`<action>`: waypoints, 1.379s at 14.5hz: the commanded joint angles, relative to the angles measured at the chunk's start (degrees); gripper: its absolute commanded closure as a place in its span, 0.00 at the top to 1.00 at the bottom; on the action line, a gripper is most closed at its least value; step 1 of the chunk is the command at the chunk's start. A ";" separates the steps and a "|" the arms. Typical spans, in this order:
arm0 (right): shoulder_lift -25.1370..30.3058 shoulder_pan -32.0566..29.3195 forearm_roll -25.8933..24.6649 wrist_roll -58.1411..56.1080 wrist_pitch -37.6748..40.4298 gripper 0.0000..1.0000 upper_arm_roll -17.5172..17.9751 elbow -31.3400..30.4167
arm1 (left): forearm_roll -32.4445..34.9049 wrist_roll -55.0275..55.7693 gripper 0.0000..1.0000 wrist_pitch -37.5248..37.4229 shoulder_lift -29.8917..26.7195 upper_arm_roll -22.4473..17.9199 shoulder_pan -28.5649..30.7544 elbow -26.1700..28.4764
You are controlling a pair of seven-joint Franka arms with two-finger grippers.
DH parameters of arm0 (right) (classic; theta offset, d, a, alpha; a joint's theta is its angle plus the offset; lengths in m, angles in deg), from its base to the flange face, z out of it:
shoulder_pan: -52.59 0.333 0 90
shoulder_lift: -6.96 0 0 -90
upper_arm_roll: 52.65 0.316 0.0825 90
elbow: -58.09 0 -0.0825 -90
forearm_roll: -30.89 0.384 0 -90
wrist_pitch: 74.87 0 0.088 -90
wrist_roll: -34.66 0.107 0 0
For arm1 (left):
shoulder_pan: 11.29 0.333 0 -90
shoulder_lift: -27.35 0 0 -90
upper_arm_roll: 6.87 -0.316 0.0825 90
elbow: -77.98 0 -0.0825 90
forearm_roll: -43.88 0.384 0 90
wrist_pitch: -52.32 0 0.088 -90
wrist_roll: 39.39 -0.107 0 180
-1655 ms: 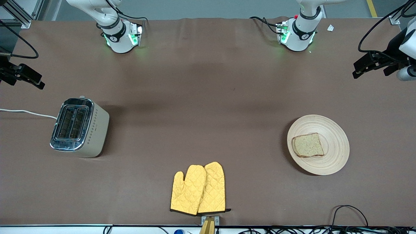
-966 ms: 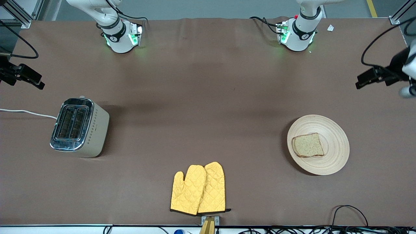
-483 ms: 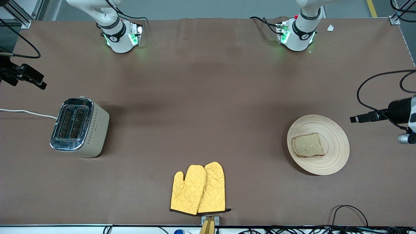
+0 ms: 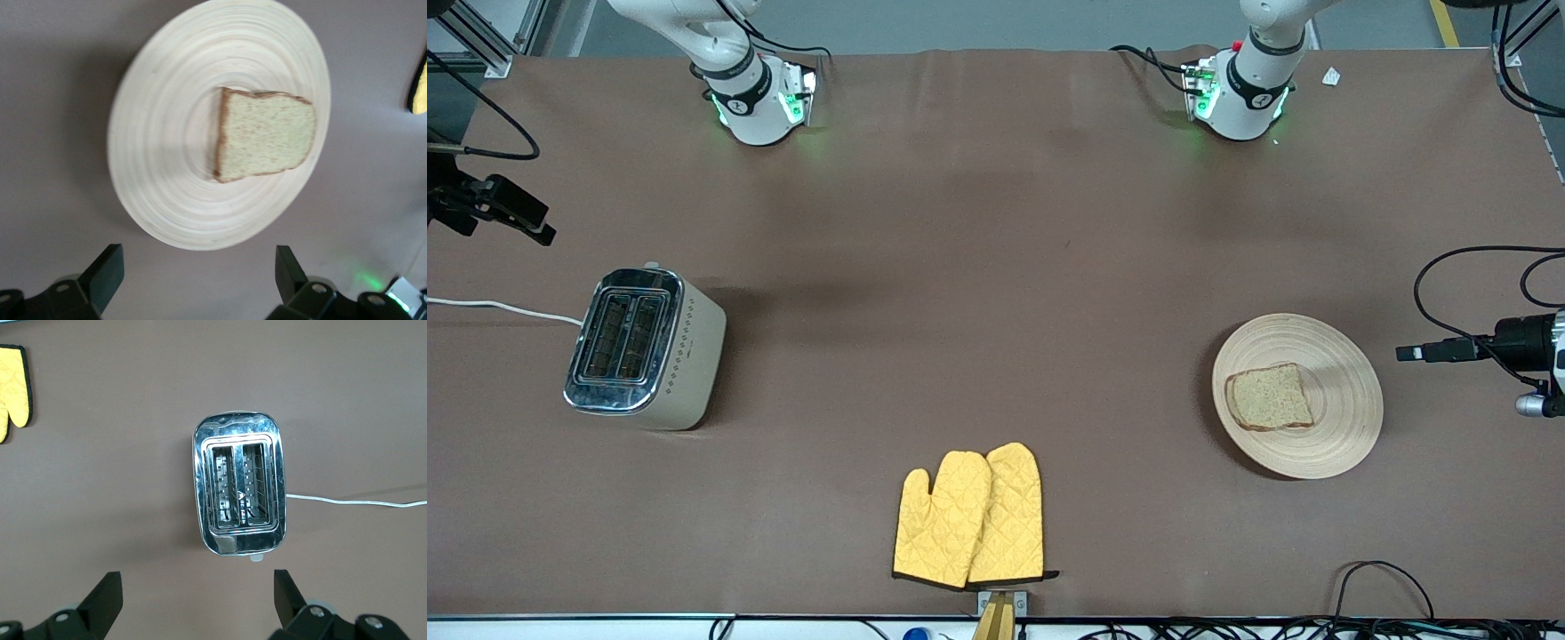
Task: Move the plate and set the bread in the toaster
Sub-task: 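Lower the left gripper beside the wooden plate rim, then push the wooden plate with the left gripper toward the toaster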
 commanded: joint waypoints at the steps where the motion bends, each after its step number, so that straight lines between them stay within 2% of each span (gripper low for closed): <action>1: 0.62 0.42 -0.21 0.89 -0.48 1.00 -0.03 -0.69 | -3.11 -7.37 1.00 1.56 4.77 0.51 3.06 -2.01; 4: 0.62 0.42 -0.21 0.98 -0.57 1.00 -0.03 -0.69 | -5.74 -12.91 1.00 2.88 8.81 0.51 5.26 -2.01; 6: 0.53 0.42 -0.12 0.98 -0.92 1.00 -0.03 -0.69 | -7.85 -13.54 0.94 2.97 10.92 0.60 6.15 -2.01; 9: 0.53 0.42 -0.12 0.98 -1.01 1.00 -0.03 -0.69 | -10.49 -13.98 0.91 3.06 13.30 0.60 6.24 -2.09; 20: 0.27 0.42 -0.04 1.07 -1.97 1.00 -0.03 -0.69 | -15.16 -14.24 0.66 3.76 15.24 0.60 5.71 -2.09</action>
